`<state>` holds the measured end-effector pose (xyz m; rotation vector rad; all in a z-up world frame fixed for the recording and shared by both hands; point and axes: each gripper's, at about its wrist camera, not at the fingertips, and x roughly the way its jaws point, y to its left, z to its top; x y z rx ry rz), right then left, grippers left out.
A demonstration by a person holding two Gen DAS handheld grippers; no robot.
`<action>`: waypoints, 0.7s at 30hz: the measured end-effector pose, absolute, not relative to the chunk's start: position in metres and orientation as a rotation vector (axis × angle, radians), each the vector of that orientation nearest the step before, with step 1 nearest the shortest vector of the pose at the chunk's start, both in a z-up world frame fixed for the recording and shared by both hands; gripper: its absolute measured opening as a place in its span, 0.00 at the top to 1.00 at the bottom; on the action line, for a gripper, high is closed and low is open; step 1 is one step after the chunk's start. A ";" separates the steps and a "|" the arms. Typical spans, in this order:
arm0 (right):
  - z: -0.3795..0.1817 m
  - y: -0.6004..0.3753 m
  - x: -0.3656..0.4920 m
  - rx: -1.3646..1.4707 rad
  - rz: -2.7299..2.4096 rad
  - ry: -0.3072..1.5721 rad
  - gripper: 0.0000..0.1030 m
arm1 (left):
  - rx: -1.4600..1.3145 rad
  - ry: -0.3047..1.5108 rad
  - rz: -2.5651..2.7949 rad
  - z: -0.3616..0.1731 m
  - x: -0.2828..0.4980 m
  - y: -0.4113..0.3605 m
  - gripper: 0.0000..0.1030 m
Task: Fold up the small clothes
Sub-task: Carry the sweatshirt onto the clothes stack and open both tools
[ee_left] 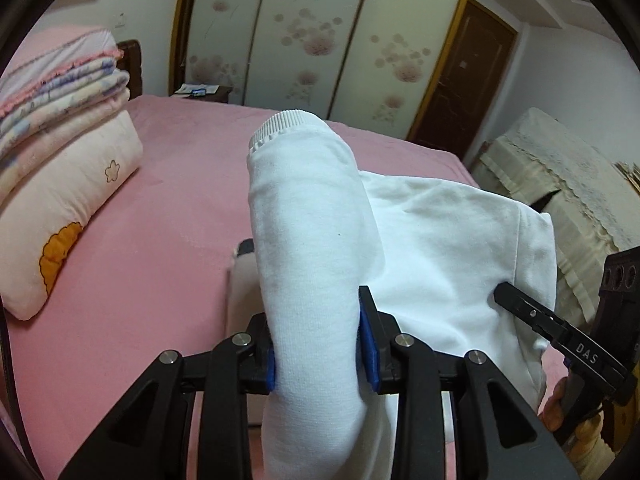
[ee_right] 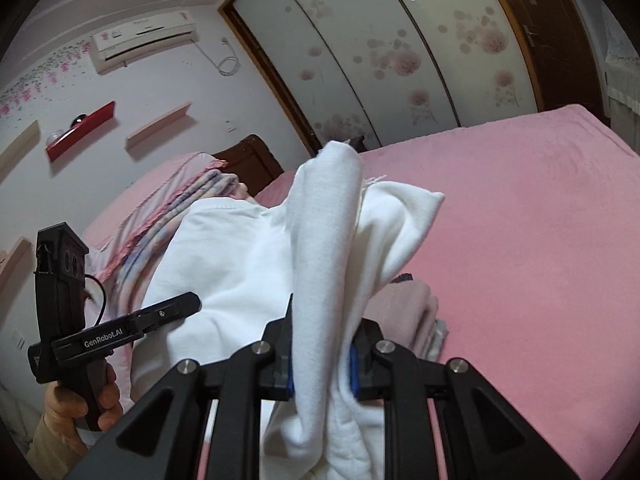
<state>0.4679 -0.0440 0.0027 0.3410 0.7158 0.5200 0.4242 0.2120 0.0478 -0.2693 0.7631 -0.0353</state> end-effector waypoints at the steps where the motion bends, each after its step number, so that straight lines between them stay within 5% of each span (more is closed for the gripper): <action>1: -0.007 -0.036 0.480 0.346 0.515 0.731 0.82 | -0.274 0.773 -0.028 0.035 0.431 0.220 0.70; 8: -0.099 -0.011 0.529 0.339 0.436 0.898 0.81 | -0.317 0.917 0.022 -0.079 0.487 0.247 0.66; 11: -0.127 -0.015 0.529 0.283 0.393 0.906 0.77 | -0.310 0.871 0.062 -0.103 0.486 0.250 0.50; 14: -0.135 -0.020 0.519 0.231 0.413 0.846 0.71 | -0.300 0.826 0.109 -0.110 0.479 0.253 0.17; 17: -0.134 -0.011 0.513 0.146 0.442 0.813 0.66 | -0.270 0.797 0.145 -0.117 0.474 0.262 0.02; 19: -0.129 -0.007 0.505 0.088 0.439 0.780 0.58 | -0.293 0.781 0.163 -0.122 0.469 0.270 0.01; 21: -0.124 -0.006 0.499 0.023 0.375 0.730 0.39 | -0.330 0.769 0.177 -0.124 0.466 0.278 0.01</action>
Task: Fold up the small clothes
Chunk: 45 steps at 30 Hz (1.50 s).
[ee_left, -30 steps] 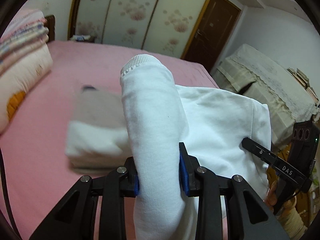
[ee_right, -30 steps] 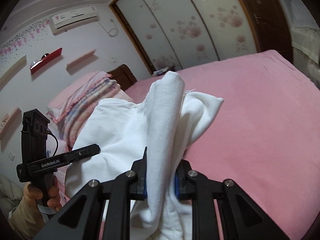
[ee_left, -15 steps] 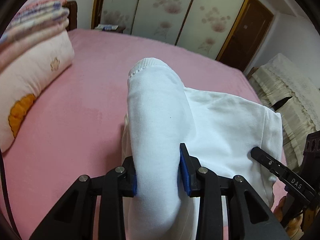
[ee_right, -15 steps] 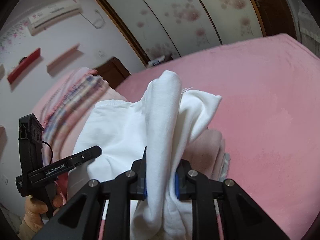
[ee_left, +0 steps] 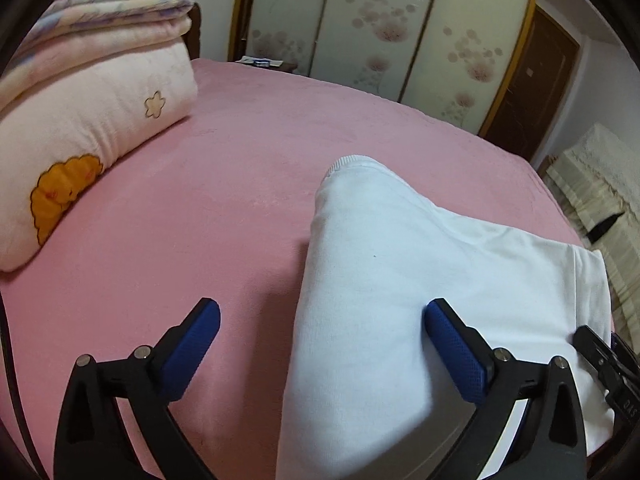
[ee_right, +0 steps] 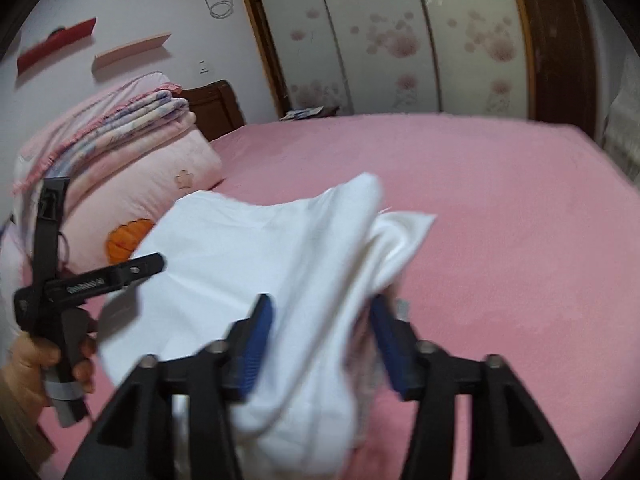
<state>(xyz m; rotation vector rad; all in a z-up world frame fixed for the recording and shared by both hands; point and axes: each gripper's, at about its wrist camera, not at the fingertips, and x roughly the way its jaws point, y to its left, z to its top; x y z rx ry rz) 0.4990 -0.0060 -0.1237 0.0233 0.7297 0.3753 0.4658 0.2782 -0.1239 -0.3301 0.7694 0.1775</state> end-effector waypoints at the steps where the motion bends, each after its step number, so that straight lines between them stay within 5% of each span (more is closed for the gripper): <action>1: -0.121 -0.008 0.496 0.004 0.347 0.702 0.34 | -0.338 0.765 0.187 -0.124 0.465 0.280 0.00; 16: -0.076 -0.052 0.452 0.039 0.259 0.722 0.33 | -0.134 0.768 0.279 -0.063 0.422 0.208 0.00; 32: 0.032 -0.117 0.282 0.077 0.231 0.745 0.33 | -0.122 0.698 0.083 0.037 0.229 0.045 0.00; 45: 0.061 -0.155 0.171 0.018 0.193 0.719 0.33 | -0.068 0.670 0.042 0.051 0.139 -0.035 0.00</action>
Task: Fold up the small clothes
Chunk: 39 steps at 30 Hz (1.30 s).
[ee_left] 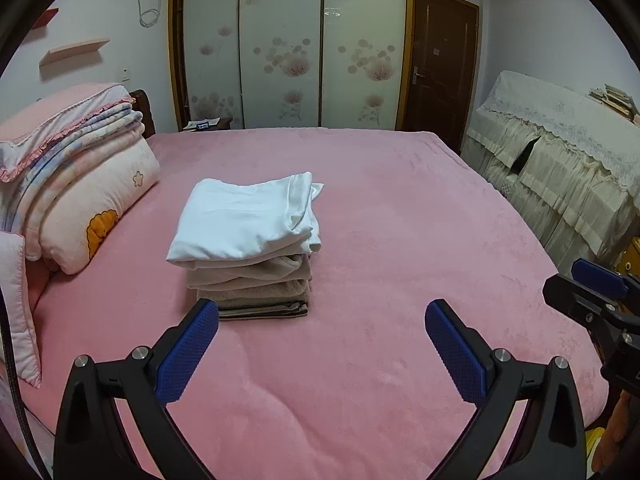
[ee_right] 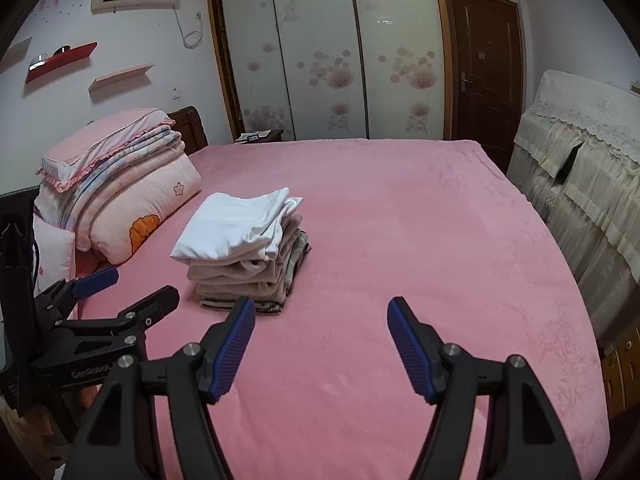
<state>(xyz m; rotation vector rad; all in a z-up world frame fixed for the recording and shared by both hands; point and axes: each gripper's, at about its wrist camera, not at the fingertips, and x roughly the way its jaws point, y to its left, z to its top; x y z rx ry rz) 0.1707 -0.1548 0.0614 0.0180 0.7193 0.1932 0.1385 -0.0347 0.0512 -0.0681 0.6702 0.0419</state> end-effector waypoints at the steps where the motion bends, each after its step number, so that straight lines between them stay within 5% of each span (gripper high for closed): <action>1: 0.061 -0.158 0.164 0.023 0.195 0.720 0.33 | -0.072 0.669 0.032 0.051 0.135 -0.038 0.00; 39: 0.002 -0.214 0.005 0.079 0.092 0.759 0.31 | -0.075 0.747 0.077 -0.002 -0.021 -0.118 0.00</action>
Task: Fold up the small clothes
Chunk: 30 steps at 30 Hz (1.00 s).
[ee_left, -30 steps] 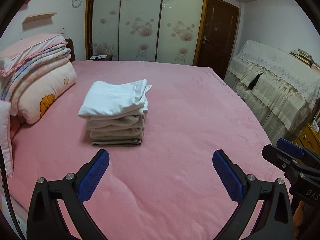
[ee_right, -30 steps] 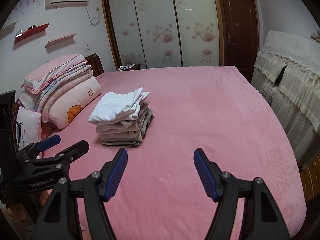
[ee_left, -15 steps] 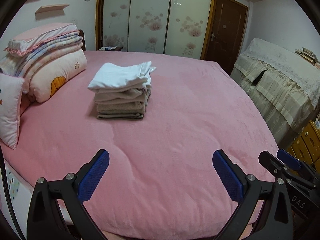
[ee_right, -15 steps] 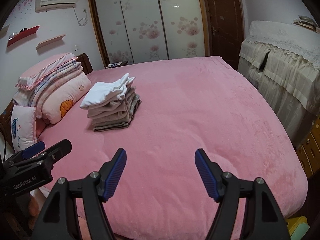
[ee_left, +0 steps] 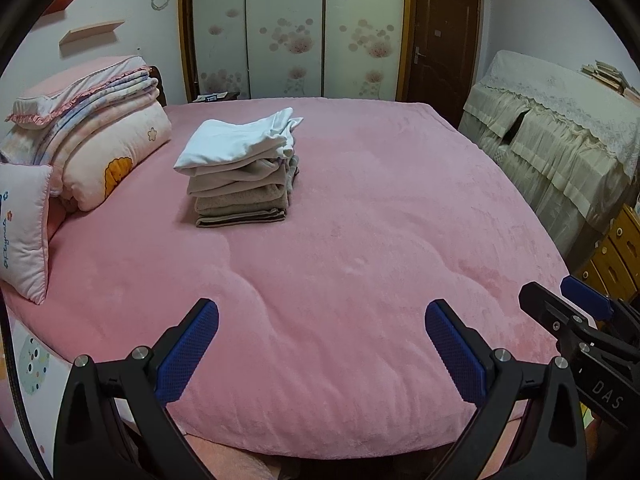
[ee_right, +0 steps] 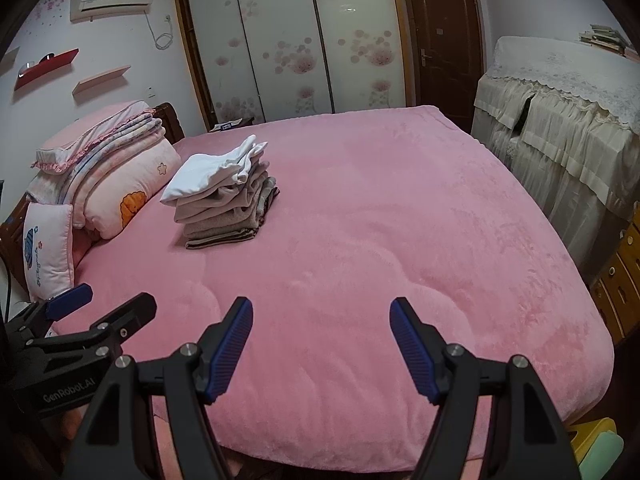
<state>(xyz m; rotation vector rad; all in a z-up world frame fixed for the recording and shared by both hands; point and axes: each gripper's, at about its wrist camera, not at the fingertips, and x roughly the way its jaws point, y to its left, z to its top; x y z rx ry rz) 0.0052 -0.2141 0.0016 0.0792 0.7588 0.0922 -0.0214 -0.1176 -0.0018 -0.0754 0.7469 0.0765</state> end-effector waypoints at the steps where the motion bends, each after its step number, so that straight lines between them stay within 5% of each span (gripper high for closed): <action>1: 0.002 -0.213 0.004 0.077 0.094 0.759 0.31 | -0.076 0.750 0.074 -0.003 -0.022 -0.118 0.00; 30: -0.005 -0.209 0.000 0.055 0.086 0.764 0.31 | -0.077 0.782 0.072 -0.007 -0.024 -0.121 0.01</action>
